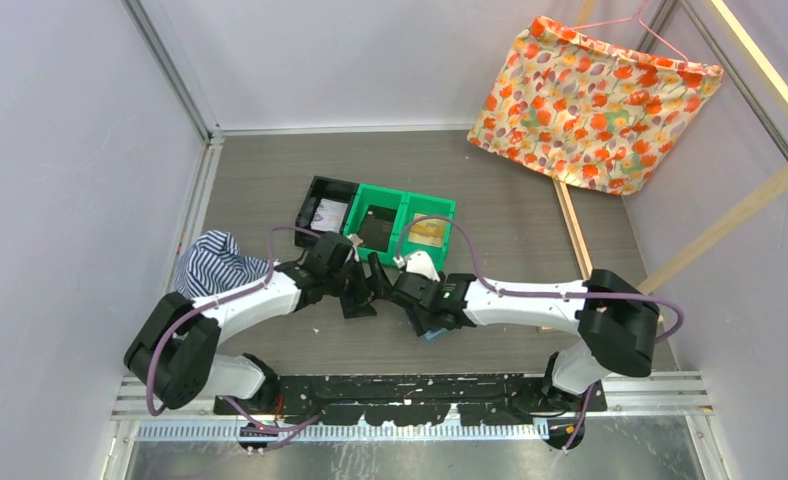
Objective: Take the credit cards out of the card holder
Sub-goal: Open the card holder at the center of the board.
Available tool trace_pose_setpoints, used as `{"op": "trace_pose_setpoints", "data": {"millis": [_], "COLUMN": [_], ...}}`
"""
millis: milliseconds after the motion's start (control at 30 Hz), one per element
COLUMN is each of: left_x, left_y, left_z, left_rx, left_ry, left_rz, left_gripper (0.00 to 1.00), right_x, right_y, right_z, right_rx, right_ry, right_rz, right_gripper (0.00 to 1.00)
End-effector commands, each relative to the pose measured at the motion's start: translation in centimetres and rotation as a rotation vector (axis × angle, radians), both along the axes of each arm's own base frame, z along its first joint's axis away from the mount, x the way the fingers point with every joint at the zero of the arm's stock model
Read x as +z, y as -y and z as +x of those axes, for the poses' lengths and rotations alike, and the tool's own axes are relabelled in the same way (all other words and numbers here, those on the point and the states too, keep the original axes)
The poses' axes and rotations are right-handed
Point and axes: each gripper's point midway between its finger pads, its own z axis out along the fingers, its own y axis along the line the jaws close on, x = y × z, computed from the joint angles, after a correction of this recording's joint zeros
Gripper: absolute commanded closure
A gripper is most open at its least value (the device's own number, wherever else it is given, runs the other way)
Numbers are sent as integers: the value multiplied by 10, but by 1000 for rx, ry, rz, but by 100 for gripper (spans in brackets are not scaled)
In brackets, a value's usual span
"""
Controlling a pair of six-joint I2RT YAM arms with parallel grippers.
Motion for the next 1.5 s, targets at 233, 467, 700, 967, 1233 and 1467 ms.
{"op": "trace_pose_setpoints", "data": {"millis": [233,467,700,967,1233,1467], "left_x": [-5,3,10,13,20,18], "left_y": [8,8,5,12,31,47], "left_z": [-12,-12,-9,-6,-6,2], "left_rx": [-48,-68,-88,-111,-182,-225], "left_ry": [-14,6,41,45,79,148], "left_rz": [-53,-53,-17,-22,1,112], "left_gripper": [23,24,23,23,19,19], "right_x": [40,31,15,-6,-15,-16], "right_y": [21,37,67,111,133,134], "right_z": [19,22,18,10,16,17], "right_rx": [-169,-247,-452,-585,-699,-714], "right_ry": [162,113,3,-24,-12,-8], "right_rz": [129,164,334,258,121,126], "right_gripper": [73,99,99,85,67,62]}}
